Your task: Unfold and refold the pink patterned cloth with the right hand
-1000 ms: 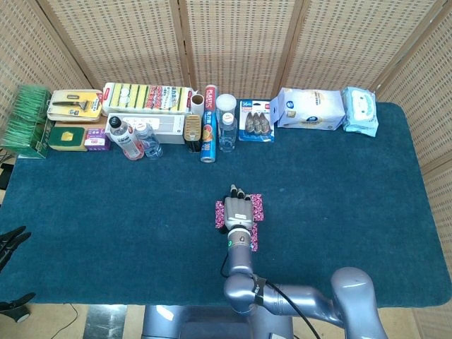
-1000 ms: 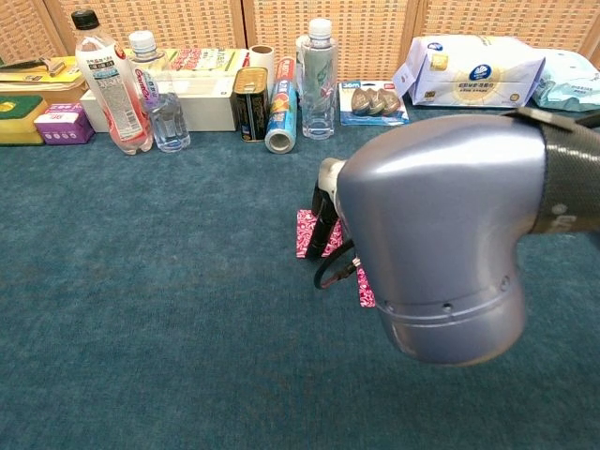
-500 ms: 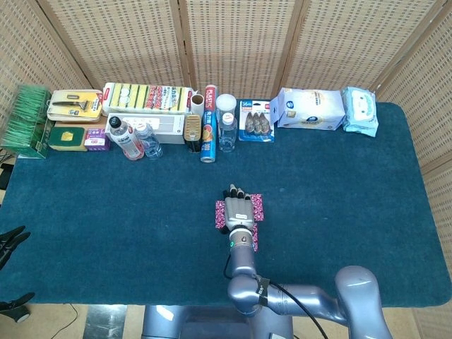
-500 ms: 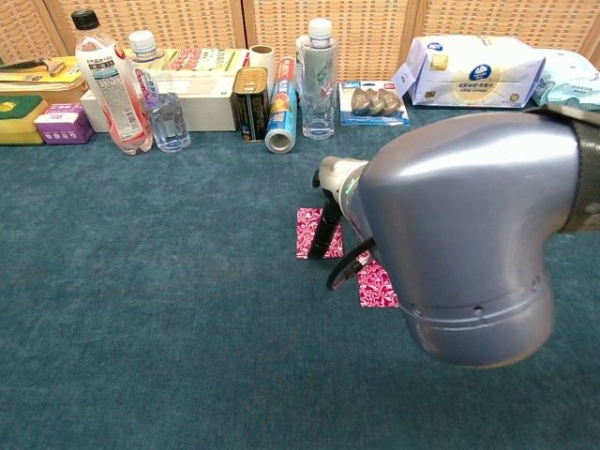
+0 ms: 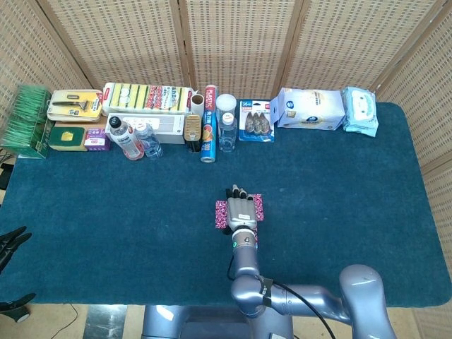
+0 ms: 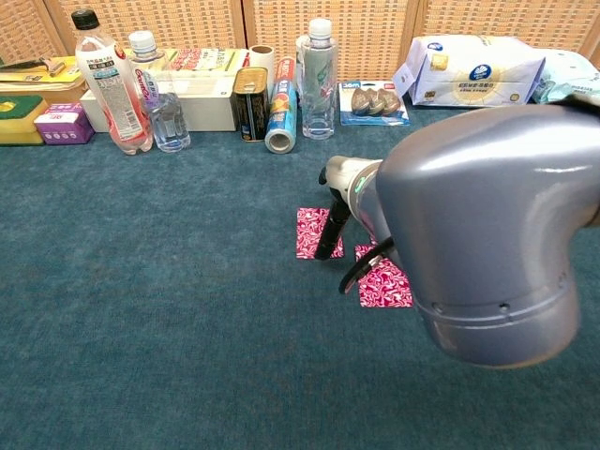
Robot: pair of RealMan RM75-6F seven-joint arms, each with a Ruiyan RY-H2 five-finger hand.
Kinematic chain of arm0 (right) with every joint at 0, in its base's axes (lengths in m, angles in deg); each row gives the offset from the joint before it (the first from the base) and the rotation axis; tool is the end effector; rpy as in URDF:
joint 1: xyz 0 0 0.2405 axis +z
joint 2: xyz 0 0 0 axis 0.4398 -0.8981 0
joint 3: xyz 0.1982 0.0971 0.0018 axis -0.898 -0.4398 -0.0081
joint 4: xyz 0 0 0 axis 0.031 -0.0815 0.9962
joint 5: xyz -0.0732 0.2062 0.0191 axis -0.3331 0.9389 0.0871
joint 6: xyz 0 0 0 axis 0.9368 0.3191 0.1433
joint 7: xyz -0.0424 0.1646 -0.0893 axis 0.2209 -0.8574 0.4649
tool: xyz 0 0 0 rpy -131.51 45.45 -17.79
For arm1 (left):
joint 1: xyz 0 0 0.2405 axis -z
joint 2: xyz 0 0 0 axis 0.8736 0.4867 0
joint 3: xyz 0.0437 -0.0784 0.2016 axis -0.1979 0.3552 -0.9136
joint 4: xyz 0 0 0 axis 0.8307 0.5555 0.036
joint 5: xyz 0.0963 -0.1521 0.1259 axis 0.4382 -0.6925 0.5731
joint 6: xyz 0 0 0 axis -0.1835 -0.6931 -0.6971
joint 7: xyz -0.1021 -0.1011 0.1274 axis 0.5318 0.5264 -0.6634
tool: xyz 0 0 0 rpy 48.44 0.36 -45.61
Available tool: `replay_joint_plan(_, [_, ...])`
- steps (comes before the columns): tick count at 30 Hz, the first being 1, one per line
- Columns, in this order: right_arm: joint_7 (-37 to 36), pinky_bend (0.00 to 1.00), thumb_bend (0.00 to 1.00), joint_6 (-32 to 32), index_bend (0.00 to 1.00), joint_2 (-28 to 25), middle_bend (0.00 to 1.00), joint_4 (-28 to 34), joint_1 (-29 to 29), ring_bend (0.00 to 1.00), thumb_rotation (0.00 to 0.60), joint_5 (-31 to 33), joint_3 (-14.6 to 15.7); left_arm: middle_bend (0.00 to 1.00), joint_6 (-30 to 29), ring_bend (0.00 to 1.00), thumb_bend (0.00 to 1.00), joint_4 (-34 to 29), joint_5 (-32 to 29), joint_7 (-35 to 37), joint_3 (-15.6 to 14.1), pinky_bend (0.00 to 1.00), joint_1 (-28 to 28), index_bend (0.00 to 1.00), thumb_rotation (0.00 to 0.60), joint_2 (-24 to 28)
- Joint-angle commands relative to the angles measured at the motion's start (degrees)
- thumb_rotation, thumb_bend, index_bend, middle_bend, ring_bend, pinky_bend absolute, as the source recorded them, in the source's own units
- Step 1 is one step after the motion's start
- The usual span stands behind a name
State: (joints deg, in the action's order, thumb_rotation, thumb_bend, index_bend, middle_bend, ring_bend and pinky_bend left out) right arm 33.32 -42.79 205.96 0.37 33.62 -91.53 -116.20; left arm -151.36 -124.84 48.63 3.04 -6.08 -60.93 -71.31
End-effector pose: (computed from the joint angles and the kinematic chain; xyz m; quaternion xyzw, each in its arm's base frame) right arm -0.0185 -0.3375 -0.1247 0.6473 -0.5594 0.2154 0.4708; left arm -0.2805 0.1417 0.1713 -0.6393 -0.4734 -0.4035 0.4520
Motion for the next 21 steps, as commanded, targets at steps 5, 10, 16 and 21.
replay_joint_plan(5, [0.1, 0.09, 0.26, 0.4, 0.03, 0.3, 0.0, -0.5, 0.3, 0.0, 0.6, 0.5, 0.4, 0.0, 0.1, 0.0, 0.07, 0.0, -0.1, 0.1, 0.0, 0.05, 0.1, 0.0, 0.6, 0.0])
replay_joint_plan(10, [0.0, 0.09, 0.26, 0.8, 0.06, 0.8, 0.0, -2.0, 0.7, 0.0, 0.6, 0.4, 0.7, 0.0, 0.2, 0.0, 0.07, 0.1, -0.2, 0.4, 0.0, 0.05, 0.2, 0.0, 0.6, 0.1])
replay_joint_plan(16, [-1.1, 0.09, 0.26, 1.3, 0.13, 1.3, 0.0, -3.2, 0.5, 0.0, 0.6, 0.1, 0.9, 0.0, 0.2, 0.0, 0.07, 0.2, -0.2, 0.7, 0.0, 0.05, 0.2, 0.0, 0.6, 0.2])
replay_joint_plan(21, [-2.0, 0.09, 0.26, 1.5, 0.16, 1.9, 0.0, -4.1, 0.6, 0.0, 0.6, -1.2, 1.3, 0.0, 0.4, 0.0, 0.07, 0.1, -0.1, 0.6, -0.1, 0.05, 0.3, 0.0, 0.6, 0.2])
